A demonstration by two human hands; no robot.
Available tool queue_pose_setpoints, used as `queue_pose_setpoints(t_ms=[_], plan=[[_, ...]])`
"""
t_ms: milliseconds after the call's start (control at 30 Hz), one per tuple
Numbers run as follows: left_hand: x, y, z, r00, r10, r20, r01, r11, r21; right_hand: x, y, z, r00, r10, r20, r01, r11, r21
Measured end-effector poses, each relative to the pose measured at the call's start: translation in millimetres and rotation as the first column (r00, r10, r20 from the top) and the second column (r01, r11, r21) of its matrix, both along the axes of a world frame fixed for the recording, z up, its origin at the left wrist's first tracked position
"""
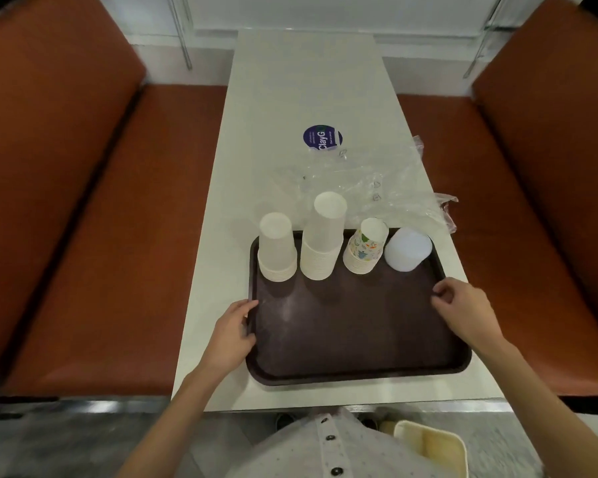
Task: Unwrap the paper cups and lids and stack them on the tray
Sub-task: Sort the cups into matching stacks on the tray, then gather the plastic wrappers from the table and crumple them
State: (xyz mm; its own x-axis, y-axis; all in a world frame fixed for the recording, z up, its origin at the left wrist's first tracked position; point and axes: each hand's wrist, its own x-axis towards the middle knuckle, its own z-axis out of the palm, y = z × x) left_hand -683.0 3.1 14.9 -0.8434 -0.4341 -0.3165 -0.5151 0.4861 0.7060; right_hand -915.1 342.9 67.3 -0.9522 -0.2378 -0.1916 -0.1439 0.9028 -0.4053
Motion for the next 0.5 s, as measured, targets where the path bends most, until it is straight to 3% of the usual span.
queue_pose_setpoints(t_ms=[100,367,500], plan=[[-1,0,1,1.000,-0.005,0.001,0.005,1.000,-0.001,-7,23,-19,0.995,-0.073,0.069,0.068,0.994,0.081],[-3,5,7,0.998,0.049,0.025,-0.050,0.998,0.027,-8,37,-38,0.992,-0.123,0.034,0.123,0.992,0.002],[0,6,4,0.997,0.064,0.040,-0.064,0.998,0.000,-6,52,-48,0.987,-0.076,0.145,0.071,0.997,0.037]])
